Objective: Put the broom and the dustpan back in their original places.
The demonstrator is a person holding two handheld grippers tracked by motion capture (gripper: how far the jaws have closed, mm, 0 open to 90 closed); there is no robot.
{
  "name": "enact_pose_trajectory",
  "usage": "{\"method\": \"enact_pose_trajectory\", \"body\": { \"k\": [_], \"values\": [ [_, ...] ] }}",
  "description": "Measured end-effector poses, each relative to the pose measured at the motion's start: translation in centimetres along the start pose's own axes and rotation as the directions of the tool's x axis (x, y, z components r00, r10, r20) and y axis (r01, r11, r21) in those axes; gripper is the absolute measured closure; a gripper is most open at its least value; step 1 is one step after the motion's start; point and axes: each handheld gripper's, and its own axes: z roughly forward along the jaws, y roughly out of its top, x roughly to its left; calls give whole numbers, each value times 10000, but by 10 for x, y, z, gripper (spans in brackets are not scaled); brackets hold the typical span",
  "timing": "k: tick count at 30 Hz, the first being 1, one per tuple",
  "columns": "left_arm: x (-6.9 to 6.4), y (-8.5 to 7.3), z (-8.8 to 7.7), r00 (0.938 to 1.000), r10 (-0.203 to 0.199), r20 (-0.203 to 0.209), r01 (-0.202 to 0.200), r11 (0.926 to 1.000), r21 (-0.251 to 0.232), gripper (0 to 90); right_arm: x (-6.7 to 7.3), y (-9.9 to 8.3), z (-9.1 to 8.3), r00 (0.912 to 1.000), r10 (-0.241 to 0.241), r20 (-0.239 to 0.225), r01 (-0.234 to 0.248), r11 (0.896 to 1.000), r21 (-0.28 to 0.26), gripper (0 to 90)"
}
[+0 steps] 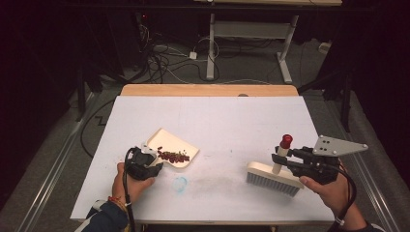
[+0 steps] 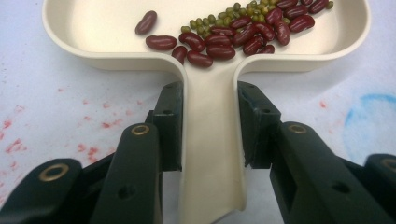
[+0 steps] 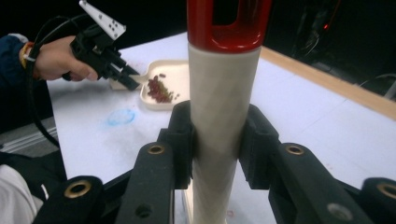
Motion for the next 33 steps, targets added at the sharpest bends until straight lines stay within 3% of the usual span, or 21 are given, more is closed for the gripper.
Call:
{"method": "enact_pose_trajectory", "body": {
  "k": [8, 11, 14, 15, 17, 20, 24, 26, 27, 29, 32, 33],
  "values": [
    [-2, 3, 7, 9982, -462, -376, 455, 9988, -204, 630, -13, 0, 12, 9992, 280, -294, -274, 9994, 207, 696],
    [-6, 3, 8, 9979, -539, -356, 530, 9982, -269, 556, -19, 1, 16, 9991, 384, -203, -380, 9991, 183, 695],
    [-13, 2, 7, 9991, -400, -161, 396, 9989, -243, 533, -29, 2, 21, 9987, 499, 48, -500, 9984, 245, 683],
    [-18, 0, 6, 9995, -296, 99, 298, 9993, -222, 515, -32, 4, 24, 9989, 415, 229, -424, 9984, 376, 673],
    [-25, -3, 4, 10000, -57, 26, 57, 9998, -186, 474, -40, 9, 30, 9971, 242, 721, -288, 9976, 635, 648],
    [-33, -6, 1, 9985, 273, 483, -262, 9994, -238, 463, -55, 14, 44, 9951, 311, 941, -393, 9954, 872, 627],
    [-39, -7, -2, 9960, 501, 736, -474, 9982, -380, 439, -74, 14, 68, 9857, 670, 1543, -851, 9899, 1137, 600],
    [-39, -8, -4, 9944, 618, 860, -580, 9973, -457, 439, -78, 14, 73, 9838, 787, 1609, -991, 9875, 1225, 598],
    [-38, -9, -4, 9913, 731, 1093, -687, 9967, -431, 441, -85, 13, 84, 9783, 941, 1848, -1212, 9825, 1415, 592],
    [-38, -10, -5, 9904, 840, 1099, -793, 9957, -470, 443, -88, 12, 89, 9749, 1083, 1943, -1369, 9806, 1405, 592],
    [-38, -16, -13, 9843, 1307, 1190, -1167, 9861, -1179, 391, -99, 9, 108, 9629, 1229, 2404, -1669, 9708, 1723, 579],
    [-38, -16, -13, 9843, 1307, 1190, -1167, 9861, -1179, 388, -101, 9, 112, 9603, 1204, 2516, -1697, 9681, 1843, 574]
  ]
}}
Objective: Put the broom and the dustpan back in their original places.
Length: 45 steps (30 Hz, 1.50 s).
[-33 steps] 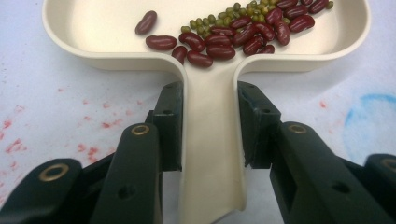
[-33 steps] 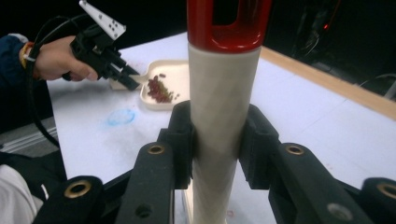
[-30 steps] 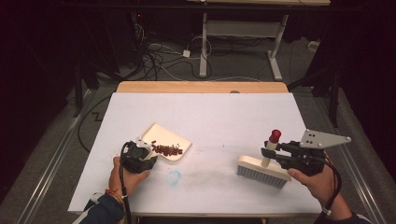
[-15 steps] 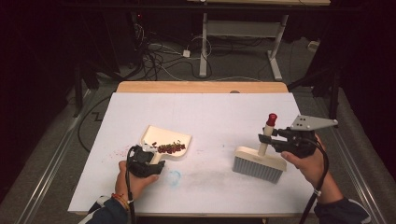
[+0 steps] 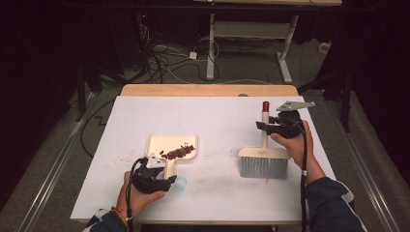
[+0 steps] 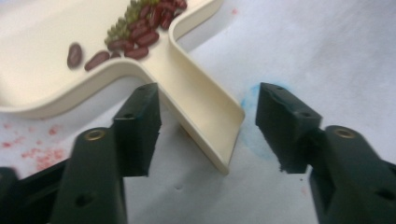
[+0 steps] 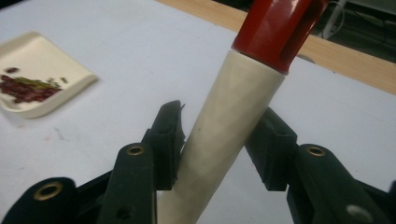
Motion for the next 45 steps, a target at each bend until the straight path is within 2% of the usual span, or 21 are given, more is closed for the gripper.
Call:
{"method": "enact_pose_trajectory", "body": {
  "k": [2, 3, 5, 7, 9, 11, 12, 14, 15, 16, 20, 25, 29, 30, 31, 32, 34, 37, 40, 43, 45],
  "values": [
    [1, -3, -8, 9991, 414, 57, -409, 9971, -636, 364, -2, 1, 9, 9998, 124, 141, -126, 9998, 126, 575],
    [1, -4, -12, 9974, 724, -40, -725, 9930, -929, 350, -3, 2, 14, 9998, 130, 177, -134, 9996, 242, 573],
    [2, -7, -20, 9862, 1476, -746, -1565, 9788, -1323, 329, -3, 3, 18, 9995, 125, 298, -137, 9992, 385, 568],
    [7, -11, -29, 9796, 1735, -1015, -1904, 9628, -1916, 274, -4, 3, 30, 9976, 95, 679, -140, 9976, 674, 550],
    [9, -13, -31, 9794, 1742, -1019, -1918, 9606, -2013, 253, -5, 3, 34, 9935, 191, 1124, -266, 9975, 659, 524],
    [12, -17, -33, 9753, 1859, -1192, -2068, 9582, -1979, 236, -8, 1, 35, 9916, 471, 1208, -514, 9981, 332, 537],
    [13, -18, -34, 9713, 2000, -1290, -2224, 9557, -1927, 236, -8, 1, 35, 9916, 471, 1208, -514, 9981, 332, 537],
    [14, -22, -36, 9612, 2252, -1592, -2511, 9532, -1682, 237, -5, 1, 35, 9864, 457, 1576, -452, 9990, -63, 537],
    [14, -25, -38, 9607, 2288, -1573, -2545, 9523, -1686, 237, -5, 1, 35, 9864, 457, 1576, -452, 9990, -63, 537],
    [15, -28, -39, 9618, 2272, -1524, -2521, 9525, -1708, 237, -2, 1, 34, 9869, 418, 1555, -370, 9988, -333, 537],
    [17, -35, -43, 9641, 2169, -1531, -2420, 9551, -1707, 237, 3, 1, 35, 9865, 261, 1619, -208, 9992, -340, 525],
    [14, -35, -43, 9650, 2149, -1501, -2401, 9544, -1773, 237, 7, -4, 37, 9880, 450, 1478, -379, 9980, -507, 493],
    [14, -35, -40, 9683, 2062, -1408, -2294, 9574, -1754, 237, 12, -6, 35, 9853, 295, 1683, -180, 9975, -690, 470],
    [14, -34, -40, 9657, 2143, -1467, -2392, 9540, -1808, 237, 14, -7, 34, 9846, 339, 1714, -206, 9967, -786, 439],
    [13, -34, -39, 9690, 2062, -1360, -2290, 9564, -1812, 237, 14, -8, 34, 9852, 377, 1670, -236, 9961, -856, 434],
    [13, -34, -39, 9692, 2075, -1327, -2298, 9559, -1829, 237, 15, -10, 33, 9862, 437, 1599, -280, 9947, -994, 427],
    [12, -33, -37, 9677, 2200, -1227, -2406, 9516, -1913, 237, 16, -11, 32, 9862, 633, 1527, -457, 9922, -1157, 391],
    [10, -32, -37, 9614, 2430, -1294, -2639, 9472, -1820, 228, 19, -10, 25, 9873, 747, 1403, -554, 9891, -1367, 361],
    [11, -33, -39, 9622, 2382, -1318, -2606, 9459, -1934, 227, 21, -10, 19, 9871, 773, 1402, -557, 9868, -1522, 343],
    [11, -33, -38, 9648, 2292, -1285, -2511, 9485, -1930, 211, 23, -7, 9, 9874, 721, 1405, -444, 9806, -1908, 329],
    [10, -33, -36, 9634, 2317, -1344, -2538, 9502, -1810, 206, 24, -7, 6, 9879, 688, 1391, -411, 9803, -1931, 318]
  ]
}}
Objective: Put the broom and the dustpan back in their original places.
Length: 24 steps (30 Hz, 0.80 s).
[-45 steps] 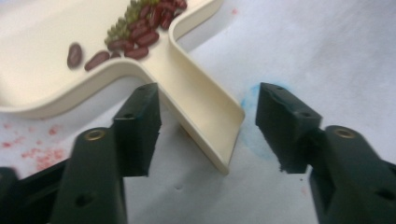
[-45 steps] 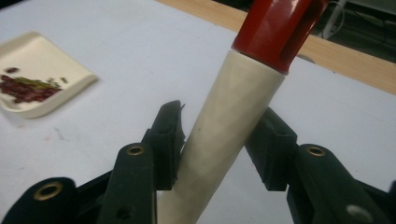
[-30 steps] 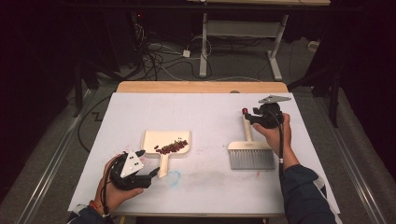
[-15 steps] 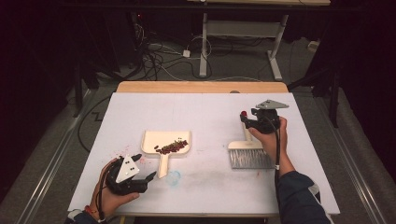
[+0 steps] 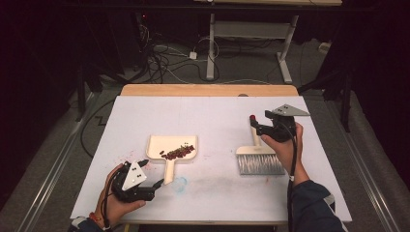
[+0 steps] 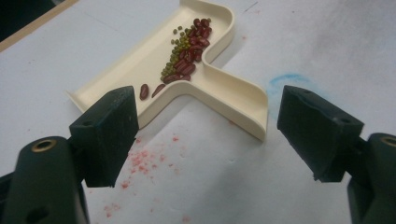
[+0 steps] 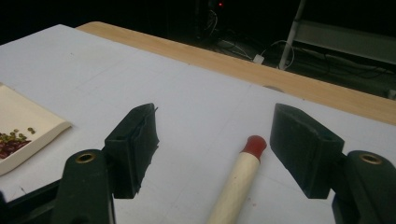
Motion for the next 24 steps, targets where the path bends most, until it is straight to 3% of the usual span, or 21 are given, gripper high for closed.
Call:
{"method": "enact_pose_trajectory", "body": {
  "k": [6, 9, 14, 15, 24],
  "values": [
    [-1, 1, 4, 9999, 73, 81, -74, 9999, 98, 194, 3, 3, -7, 9999, -130, 108, 132, 9996, -261, 286],
    [-1, 1, 5, 9999, 75, 72, -76, 9998, 184, 183, 5, 5, -10, 9994, -149, 328, 163, 9990, -420, 229],
    [-3, 2, 6, 9998, 152, 141, -155, 9997, 213, 183, 11, 7, -17, 9994, -278, 202, 289, 9980, -555, 201],
    [-3, 2, 6, 9997, 159, 167, -163, 9997, 205, 183, 14, 8, -18, 9983, -528, 254, 538, 9976, -433, 200],
    [-4, 2, 6, 9996, 209, 211, -214, 9995, 247, 183, 21, 11, -28, 9972, -702, 255, 717, 9955, -621, 167]
  ]
}}
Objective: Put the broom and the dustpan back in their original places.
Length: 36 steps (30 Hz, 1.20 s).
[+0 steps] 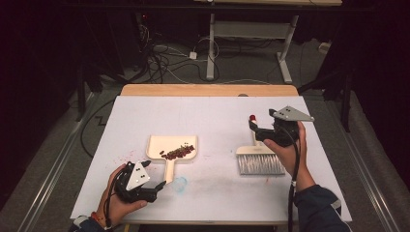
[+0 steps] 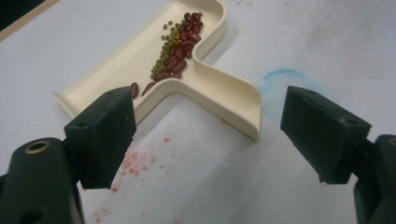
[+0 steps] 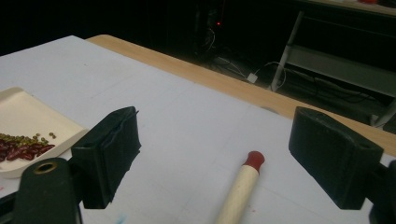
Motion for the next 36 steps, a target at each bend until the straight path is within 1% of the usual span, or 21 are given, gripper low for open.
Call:
{"method": "enact_pose_trajectory", "body": {
  "k": [2, 6, 9, 14, 20, 21, 23, 24, 26, 28, 30, 33, 36],
  "values": [
    [-1, 0, 0, 10000, 31, -9, -31, 10000, 0, 183, 1, 0, -2, 9999, -101, 26, 101, 9999, 35, 167],
    [0, 0, 0, 10000, 1, 2, -1, 10000, 5, 183, 5, 1, -7, 9999, -113, -27, 113, 9999, -43, 168],
    [0, 0, 0, 10000, -27, 7, 27, 10000, -20, 183, 8, 2, -12, 9992, -379, -93, 378, 9992, -122, 169],
    [0, 0, 0, 10000, -44, -16, 44, 10000, 37, 182, 11, 4, -19, 9986, -520, -114, 517, 9984, -234, 178],
    [0, 0, 1, 10000, -38, 7, 38, 10000, 54, 182, 14, 2, -26, 9964, -837, -140, 836, 9965, -63, 179],
    [0, 0, 1, 10000, 66, -62, -66, 10000, 52, 182, 14, 2, -27, 9961, -862, -168, 861, 9963, -84, 181],
    [0, 0, 1, 10000, 50, -59, -50, 10000, 55, 182, 14, 1, -30, 9952, -974, -122, 974, 9952, -34, 184],
    [0, 0, 1, 10000, 63, -65, -63, 10000, 66, 182, 15, 1, -32, 9947, -1027, -28, 1027, 9947, -17, 186],
    [-1, 0, 0, 9998, 113, -155, -112, 9999, 25, 182, 15, 0, -34, 9942, -1075, -49, 1074, 9942, -61, 188],
    [0, 0, 0, 9999, 33, -160, -34, 10000, -64, 184, 15, -1, -37, 9941, -1082, 14, 1082, 9941, -79, 192],
    [0, 0, 0, 9998, 19, -201, -20, 10000, -52, 183, 17, -2, -41, 9927, -1201, 125, 1204, 9925, -229, 201],
    [0, -1, 1, 9999, -72, -109, 73, 10000, 36, 183, 18, -3, -47, 9918, -1275, 116, 1278, 9914, -295, 201],
    [0, -1, 2, 10000, -68, -68, 68, 10000, 43, 183, 19, -5, -52, 9908, -1350, 91, 1353, 9903, -323, 201]
  ]
}}
